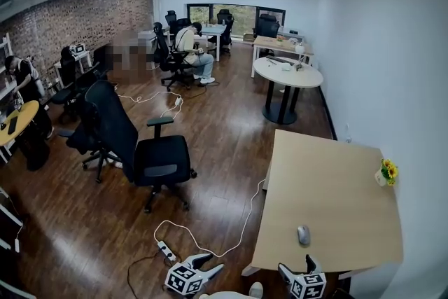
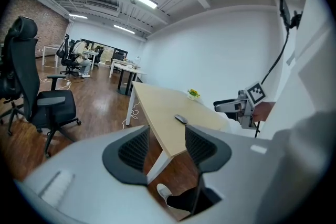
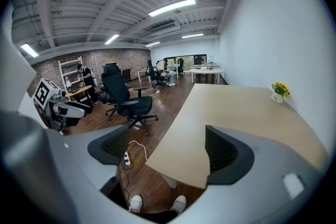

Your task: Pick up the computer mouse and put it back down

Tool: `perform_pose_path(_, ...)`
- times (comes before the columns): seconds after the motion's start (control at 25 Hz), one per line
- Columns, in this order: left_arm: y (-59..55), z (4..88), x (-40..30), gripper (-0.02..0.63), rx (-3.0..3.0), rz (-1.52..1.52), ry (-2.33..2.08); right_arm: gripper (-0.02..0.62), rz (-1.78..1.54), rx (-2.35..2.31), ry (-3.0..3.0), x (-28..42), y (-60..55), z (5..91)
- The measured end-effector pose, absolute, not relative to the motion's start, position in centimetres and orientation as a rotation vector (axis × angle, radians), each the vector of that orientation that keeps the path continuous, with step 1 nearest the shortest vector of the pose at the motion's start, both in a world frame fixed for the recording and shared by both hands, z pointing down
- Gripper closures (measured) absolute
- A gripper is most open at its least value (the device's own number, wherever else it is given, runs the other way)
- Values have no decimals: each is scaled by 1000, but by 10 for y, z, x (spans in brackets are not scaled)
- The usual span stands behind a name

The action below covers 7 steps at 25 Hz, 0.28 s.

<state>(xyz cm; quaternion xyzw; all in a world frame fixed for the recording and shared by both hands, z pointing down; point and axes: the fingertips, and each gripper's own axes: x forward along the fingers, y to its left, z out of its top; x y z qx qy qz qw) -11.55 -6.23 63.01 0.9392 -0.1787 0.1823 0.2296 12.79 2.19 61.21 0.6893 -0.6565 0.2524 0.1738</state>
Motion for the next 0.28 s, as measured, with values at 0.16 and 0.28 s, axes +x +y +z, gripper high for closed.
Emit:
perform_pose_path(0.16, -64, 631, -125, 411, 2581, 484, -528, 133, 703, 1927, -1875, 119, 14, 613)
perform_pose_path(0.28, -64, 630, -132, 411, 2579, 473, -552, 133, 693, 1903, -1882, 112, 12, 615)
